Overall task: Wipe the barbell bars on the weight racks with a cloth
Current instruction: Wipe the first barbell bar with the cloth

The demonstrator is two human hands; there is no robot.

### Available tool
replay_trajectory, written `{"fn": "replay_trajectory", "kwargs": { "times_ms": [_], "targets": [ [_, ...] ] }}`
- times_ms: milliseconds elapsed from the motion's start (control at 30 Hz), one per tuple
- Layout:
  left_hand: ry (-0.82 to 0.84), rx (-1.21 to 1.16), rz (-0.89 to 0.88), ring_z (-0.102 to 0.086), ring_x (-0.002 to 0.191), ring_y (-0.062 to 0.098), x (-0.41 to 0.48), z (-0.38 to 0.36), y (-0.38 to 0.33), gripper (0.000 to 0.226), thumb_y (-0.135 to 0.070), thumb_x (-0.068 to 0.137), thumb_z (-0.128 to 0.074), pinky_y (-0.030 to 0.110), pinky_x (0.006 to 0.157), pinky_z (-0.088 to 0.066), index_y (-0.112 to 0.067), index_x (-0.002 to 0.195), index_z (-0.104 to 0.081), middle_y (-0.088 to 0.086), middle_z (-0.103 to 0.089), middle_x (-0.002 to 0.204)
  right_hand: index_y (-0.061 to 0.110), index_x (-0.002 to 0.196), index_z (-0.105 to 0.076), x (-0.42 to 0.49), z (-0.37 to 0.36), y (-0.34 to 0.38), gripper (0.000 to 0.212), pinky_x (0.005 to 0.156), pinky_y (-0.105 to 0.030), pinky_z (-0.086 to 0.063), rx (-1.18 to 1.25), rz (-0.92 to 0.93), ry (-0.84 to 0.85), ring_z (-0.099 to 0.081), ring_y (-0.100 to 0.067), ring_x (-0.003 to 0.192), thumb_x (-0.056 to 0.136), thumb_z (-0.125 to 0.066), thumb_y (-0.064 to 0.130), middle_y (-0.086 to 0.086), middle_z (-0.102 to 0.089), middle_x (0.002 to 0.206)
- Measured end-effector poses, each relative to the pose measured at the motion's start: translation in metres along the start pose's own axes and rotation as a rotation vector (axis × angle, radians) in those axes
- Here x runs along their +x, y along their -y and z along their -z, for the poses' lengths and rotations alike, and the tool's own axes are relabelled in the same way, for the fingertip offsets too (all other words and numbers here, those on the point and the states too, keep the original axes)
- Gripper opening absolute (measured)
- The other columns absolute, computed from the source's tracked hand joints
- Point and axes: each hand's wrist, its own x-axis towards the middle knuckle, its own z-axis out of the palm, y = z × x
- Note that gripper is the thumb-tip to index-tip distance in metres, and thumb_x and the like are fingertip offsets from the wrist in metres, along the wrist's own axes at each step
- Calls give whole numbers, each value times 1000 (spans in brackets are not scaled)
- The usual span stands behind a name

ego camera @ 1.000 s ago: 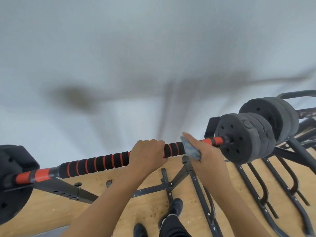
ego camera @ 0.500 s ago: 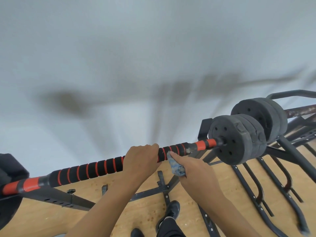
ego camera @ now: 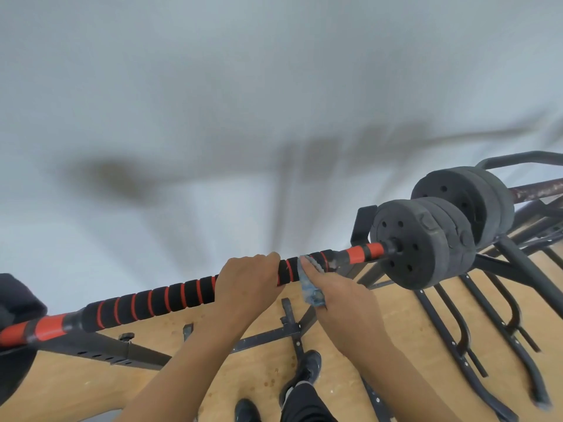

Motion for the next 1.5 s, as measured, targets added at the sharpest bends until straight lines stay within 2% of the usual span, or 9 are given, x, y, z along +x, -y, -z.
{"fn": "replay_trajectory", "kwargs": {
  "times_ms": [133, 267, 433, 633, 800, 967, 1133, 1367, 1500],
  "targets": [
    [-10, -10, 18, -50, 60, 16, 0, -3, 0, 33, -55, 100, -50, 30, 61, -36, -25, 89, -43, -8, -41, 65, 45, 146, -41, -37, -16, 7, 58, 69, -22, -42, 17, 73, 124, -59, -9, 90, 94, -55, 22, 14, -64, 109],
    [-4, -30, 23, -54, 64, 16, -1, -2, -1, 31, -53, 100, -53, 29, 63, -40, -24, 95, -47, -9, -46, 70, 38, 137, -53, 1, 0, -6, 49, 66, -19, -51, 157, 50, -172, -61, -10, 72, 93, -61, 18, 17, -58, 81],
    [-13, -17, 31, -57, 68, 16, -3, 5, -2, 25, -48, 100, -53, 29, 69, -49, -24, 99, -46, -9, -49, 74, 24, 103, -60, 56, 22, 14, 13, 74, -34, -55, 20, -22, -23, -68, -19, 85, 98, -49, 21, 4, -67, 91],
    [4, -31, 26, -54, 69, 14, -3, 2, -1, 28, -52, 99, -55, 27, 67, -44, -26, 99, -44, -10, -43, 72, 43, 152, -31, 8, 21, 4, 63, 68, -25, -48, -16, -60, 95, -62, -16, 89, 97, -49, 18, 3, -65, 109],
    [-25, 1, 32, -56, 65, 17, -3, 1, -3, 23, -47, 101, -50, 28, 64, -46, -25, 97, -46, -8, -44, 68, 31, 103, -56, 28, 34, 14, 17, 71, -37, -57, 160, -37, -63, -65, -18, 78, 97, -51, 16, 12, -54, 73],
    [-48, -17, 40, -60, 64, 16, 0, -6, 0, 24, -48, 102, -48, 28, 60, -44, -27, 102, -60, -8, -65, 77, 27, 119, -56, 42, 6, 36, 23, 74, -36, -52, 28, -2, 15, -65, -25, 89, 100, -43, 22, 0, -67, 100],
    [-42, 28, 19, -50, 61, 16, 0, -3, 0, 31, -53, 100, -49, 29, 58, -36, -26, 89, -41, -7, -44, 67, 45, 152, -34, 6, 13, 16, 62, 68, -24, -44, 80, 26, 22, -60, -15, 95, 98, -51, 20, 7, -66, 114],
    [-211, 48, -40, -30, 45, 14, -10, -18, -1, 38, -19, 76, -86, 26, 49, -22, -17, 75, -48, -3, -39, 55, 35, 131, -62, 52, 36, -25, 36, 73, -35, -62, 342, -119, -151, -67, -14, 78, 100, -52, 18, 5, -69, 87],
    [-348, 102, -29, -32, 58, 16, -13, -27, -4, 21, -6, 80, -80, 29, 58, -28, -10, 82, -59, 4, -47, 63, 15, 112, -67, 66, 32, -24, 22, 83, -43, -60, 283, -153, 37, -66, -18, 80, 101, -49, 12, 4, -61, 76]
  ]
}}
